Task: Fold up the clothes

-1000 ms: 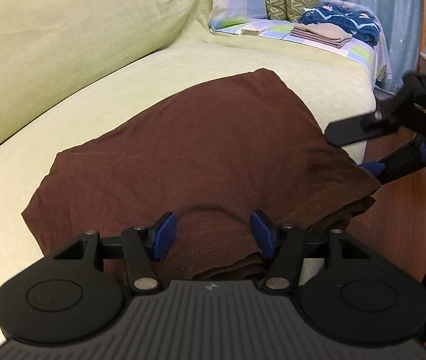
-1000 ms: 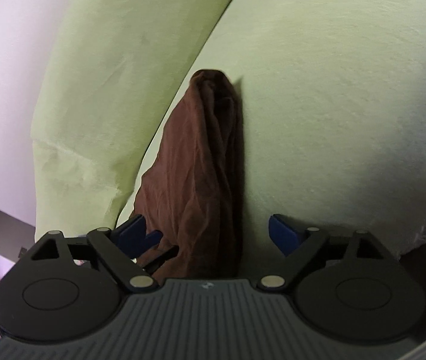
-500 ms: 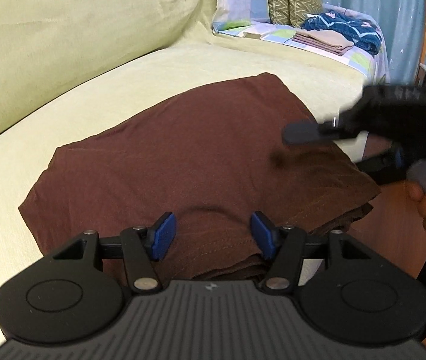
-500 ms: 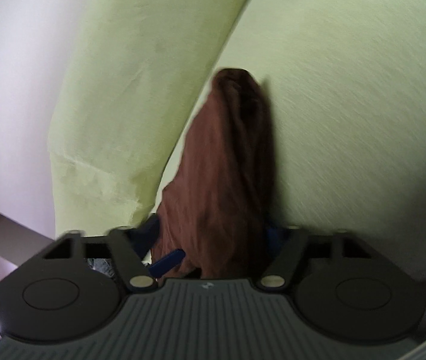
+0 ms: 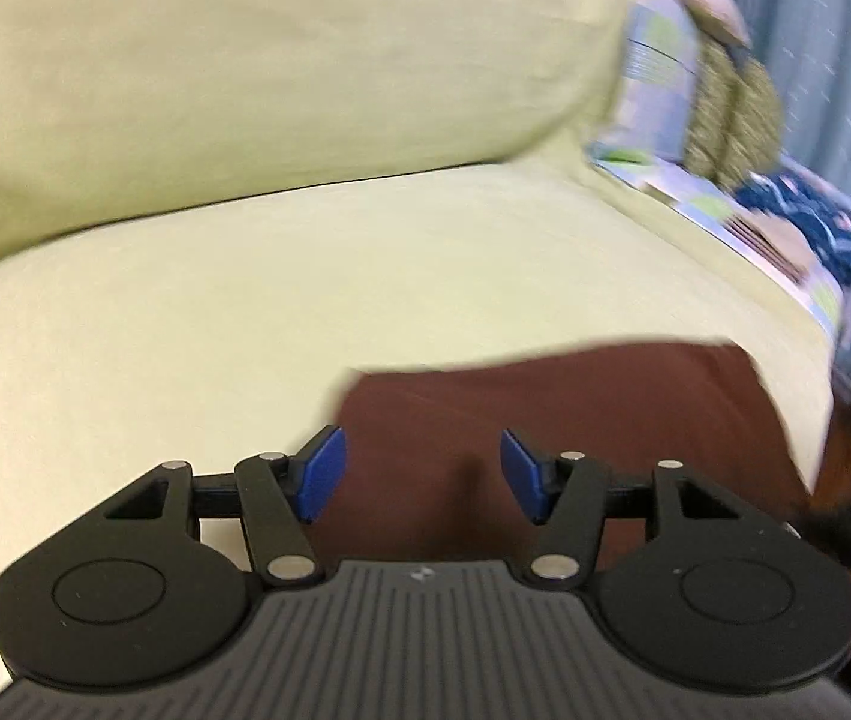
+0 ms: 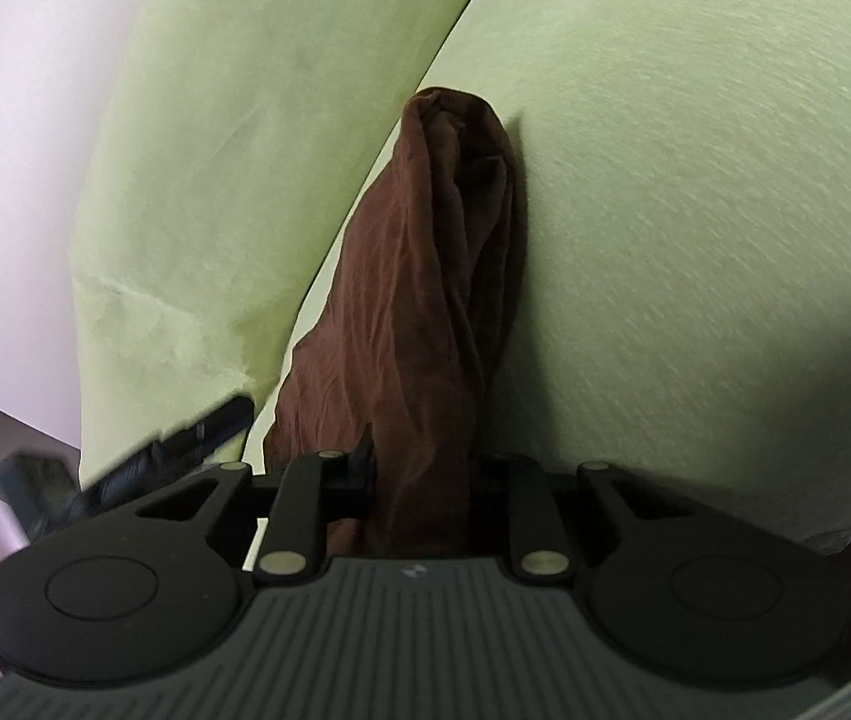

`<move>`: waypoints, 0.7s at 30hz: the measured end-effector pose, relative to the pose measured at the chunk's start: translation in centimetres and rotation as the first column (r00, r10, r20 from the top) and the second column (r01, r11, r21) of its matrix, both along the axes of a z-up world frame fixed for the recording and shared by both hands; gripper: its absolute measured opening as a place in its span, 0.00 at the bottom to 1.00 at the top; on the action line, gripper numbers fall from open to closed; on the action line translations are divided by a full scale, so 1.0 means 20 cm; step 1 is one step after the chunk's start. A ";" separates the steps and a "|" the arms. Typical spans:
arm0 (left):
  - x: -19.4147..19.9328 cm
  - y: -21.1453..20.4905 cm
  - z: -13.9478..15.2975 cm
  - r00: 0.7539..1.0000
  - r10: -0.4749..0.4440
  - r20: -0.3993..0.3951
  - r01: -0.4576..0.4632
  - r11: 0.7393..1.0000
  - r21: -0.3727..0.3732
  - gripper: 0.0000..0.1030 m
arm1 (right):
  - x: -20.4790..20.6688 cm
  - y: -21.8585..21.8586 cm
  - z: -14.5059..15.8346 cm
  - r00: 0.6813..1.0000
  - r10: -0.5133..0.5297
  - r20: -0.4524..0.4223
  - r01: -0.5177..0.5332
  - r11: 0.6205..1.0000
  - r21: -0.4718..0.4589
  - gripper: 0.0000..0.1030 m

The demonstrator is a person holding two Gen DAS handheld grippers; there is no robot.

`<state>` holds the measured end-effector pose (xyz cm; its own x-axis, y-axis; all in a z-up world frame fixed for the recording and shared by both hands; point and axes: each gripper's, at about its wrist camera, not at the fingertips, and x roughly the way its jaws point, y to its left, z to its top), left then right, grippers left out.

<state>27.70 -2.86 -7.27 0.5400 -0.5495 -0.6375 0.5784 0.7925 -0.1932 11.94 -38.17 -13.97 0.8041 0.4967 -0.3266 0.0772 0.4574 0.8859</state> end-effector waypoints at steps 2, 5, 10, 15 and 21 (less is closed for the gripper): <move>0.20 0.03 -0.04 0.994 -0.085 -0.072 0.082 0.996 -0.040 0.57 | 0.02 -0.01 0.01 1.000 0.013 -0.012 -0.013 1.000 0.008 0.18; 0.38 0.03 -0.10 0.978 -0.153 -0.142 0.144 0.987 -0.072 0.55 | 0.04 0.00 0.02 1.000 0.023 -0.016 -0.022 1.000 0.009 0.18; 0.57 0.00 -0.19 0.959 -0.213 -0.189 0.196 0.975 -0.102 0.53 | 0.07 0.00 0.02 0.999 0.040 -0.028 -0.039 0.999 0.017 0.18; 0.55 0.00 -0.23 0.912 -0.349 -0.216 0.314 0.932 -0.178 0.53 | 0.07 -0.01 0.02 0.998 0.047 -0.032 -0.046 0.999 0.023 0.19; 0.63 0.05 -0.29 0.887 -0.366 -0.281 0.288 0.915 -0.283 0.13 | 0.10 -0.03 -0.02 0.997 0.070 -0.036 -0.068 0.996 0.049 0.19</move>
